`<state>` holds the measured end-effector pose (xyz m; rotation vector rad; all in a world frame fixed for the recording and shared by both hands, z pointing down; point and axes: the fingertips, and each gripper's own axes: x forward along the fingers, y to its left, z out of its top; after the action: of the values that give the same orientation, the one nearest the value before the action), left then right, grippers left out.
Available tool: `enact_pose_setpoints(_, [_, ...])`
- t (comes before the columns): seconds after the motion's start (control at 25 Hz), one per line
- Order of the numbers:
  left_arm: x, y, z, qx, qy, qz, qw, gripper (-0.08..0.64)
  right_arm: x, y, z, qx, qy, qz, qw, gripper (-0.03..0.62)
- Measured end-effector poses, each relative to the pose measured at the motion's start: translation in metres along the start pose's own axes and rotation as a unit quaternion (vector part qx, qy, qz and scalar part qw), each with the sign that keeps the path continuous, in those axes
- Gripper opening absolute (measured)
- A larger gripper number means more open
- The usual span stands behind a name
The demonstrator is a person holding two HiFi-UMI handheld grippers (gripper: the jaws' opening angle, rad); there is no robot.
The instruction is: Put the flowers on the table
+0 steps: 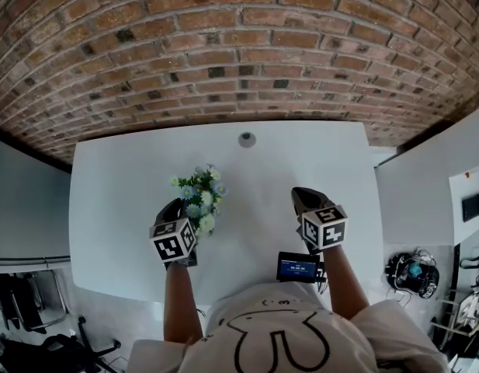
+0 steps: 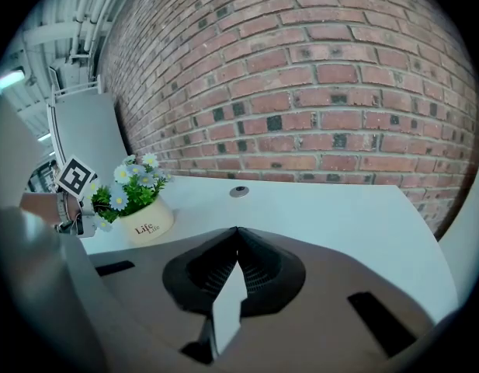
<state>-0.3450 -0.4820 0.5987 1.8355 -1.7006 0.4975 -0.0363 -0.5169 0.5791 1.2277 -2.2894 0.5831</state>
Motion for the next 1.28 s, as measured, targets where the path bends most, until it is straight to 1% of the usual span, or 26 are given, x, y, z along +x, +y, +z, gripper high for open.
enact_pose_setpoints(0.08, [0.0,0.0,0.001,-0.001,0.0,-0.003,1.0,0.067,0.0,0.001,0.0,0.0,-0.001,0.0,1.0,0.014])
enact_pose_setpoints(0.2, [0.0,0.001,0.001,-0.005,-0.004,0.004,1.0,0.069,-0.001,0.003,0.002,-0.001,-0.003,0.0,1.0,0.014])
enact_pose_setpoints(0.4, [-0.006,0.002,0.013,-0.016,-0.03,0.002,0.9994,0.077,-0.007,0.001,0.004,0.002,-0.009,-0.007,1.0,0.014])
enact_pose_setpoints(0.48, [-0.009,0.004,0.015,-0.019,-0.033,0.002,0.9993,0.086,-0.01,0.0,0.005,0.004,-0.012,-0.01,1.0,0.014])
enact_pose_setpoints(0.64, [-0.014,0.005,0.014,-0.018,-0.032,0.003,0.9993,0.086,-0.015,0.002,0.009,0.002,-0.021,-0.012,1.0,0.014])
enact_pose_setpoints(0.84, [-0.025,0.003,0.018,-0.015,-0.045,0.0,0.9989,0.086,-0.027,0.007,0.015,-0.004,-0.033,-0.016,0.999,0.014])
enact_pose_setpoints(1.04, [-0.041,-0.002,0.018,-0.006,-0.053,-0.005,0.9985,0.08,-0.046,0.012,0.022,0.001,-0.054,-0.022,0.998,0.014])
enact_pose_setpoints(1.28, [-0.065,-0.005,0.018,0.001,-0.069,-0.006,0.9976,0.074,-0.066,0.026,0.024,-0.005,-0.073,-0.022,0.997,0.014])
